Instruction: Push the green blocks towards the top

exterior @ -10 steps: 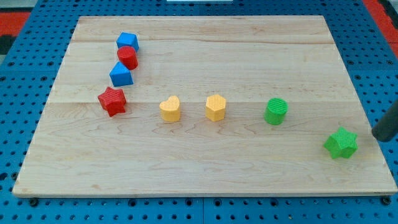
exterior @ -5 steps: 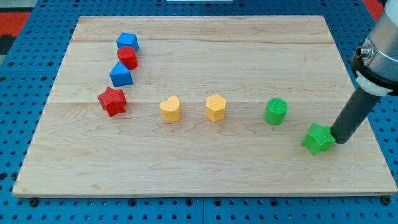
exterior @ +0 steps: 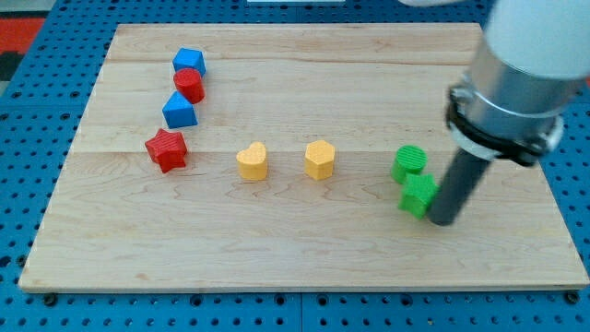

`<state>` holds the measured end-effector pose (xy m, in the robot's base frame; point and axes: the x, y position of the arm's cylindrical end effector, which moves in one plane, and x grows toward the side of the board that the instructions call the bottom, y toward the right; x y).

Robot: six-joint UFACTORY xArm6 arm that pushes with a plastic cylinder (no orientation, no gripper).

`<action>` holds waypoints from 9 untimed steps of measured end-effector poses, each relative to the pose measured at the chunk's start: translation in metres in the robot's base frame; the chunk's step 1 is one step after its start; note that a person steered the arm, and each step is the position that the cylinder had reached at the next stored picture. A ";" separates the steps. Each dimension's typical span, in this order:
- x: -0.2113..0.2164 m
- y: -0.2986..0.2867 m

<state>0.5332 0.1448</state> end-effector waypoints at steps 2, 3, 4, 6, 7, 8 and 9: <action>-0.058 -0.005; -0.118 -0.008; -0.081 0.022; -0.082 -0.031; -0.084 -0.014; -0.067 -0.022; -0.076 -0.047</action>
